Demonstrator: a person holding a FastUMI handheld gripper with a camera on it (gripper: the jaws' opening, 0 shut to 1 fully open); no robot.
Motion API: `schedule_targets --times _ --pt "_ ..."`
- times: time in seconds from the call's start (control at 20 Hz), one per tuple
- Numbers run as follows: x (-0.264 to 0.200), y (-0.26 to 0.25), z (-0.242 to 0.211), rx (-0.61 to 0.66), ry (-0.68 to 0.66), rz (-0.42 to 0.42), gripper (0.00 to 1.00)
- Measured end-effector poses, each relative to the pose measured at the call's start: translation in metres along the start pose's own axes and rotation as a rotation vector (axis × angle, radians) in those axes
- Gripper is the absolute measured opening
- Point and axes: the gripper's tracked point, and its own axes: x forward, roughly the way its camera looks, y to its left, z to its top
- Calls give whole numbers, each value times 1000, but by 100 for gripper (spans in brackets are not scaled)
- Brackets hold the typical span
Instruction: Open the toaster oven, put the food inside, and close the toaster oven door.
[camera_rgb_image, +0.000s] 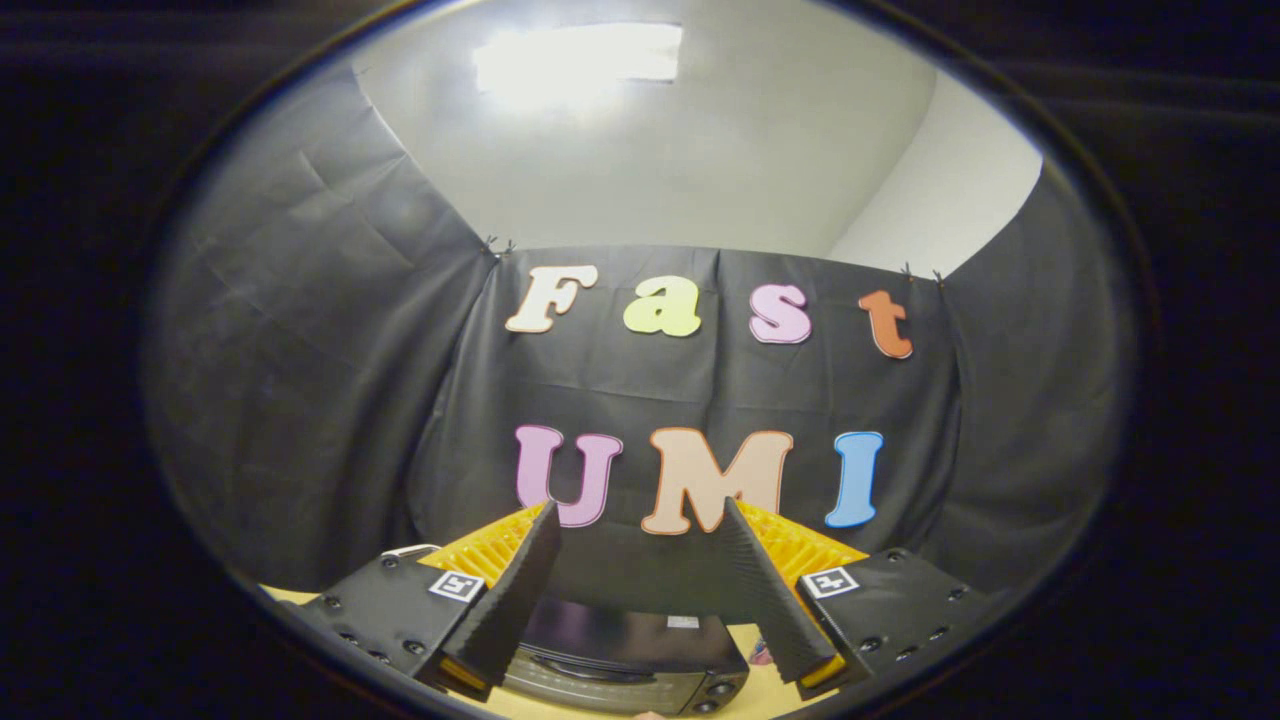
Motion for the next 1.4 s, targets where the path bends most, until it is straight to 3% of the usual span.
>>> schedule_targets --times 0.5,1.05,1.4 --pt "12 11 -28 -14 34 -3 99" --pt "45 40 -213 -47 309 4 99" --pt "55 45 -275 -41 402 -16 99"
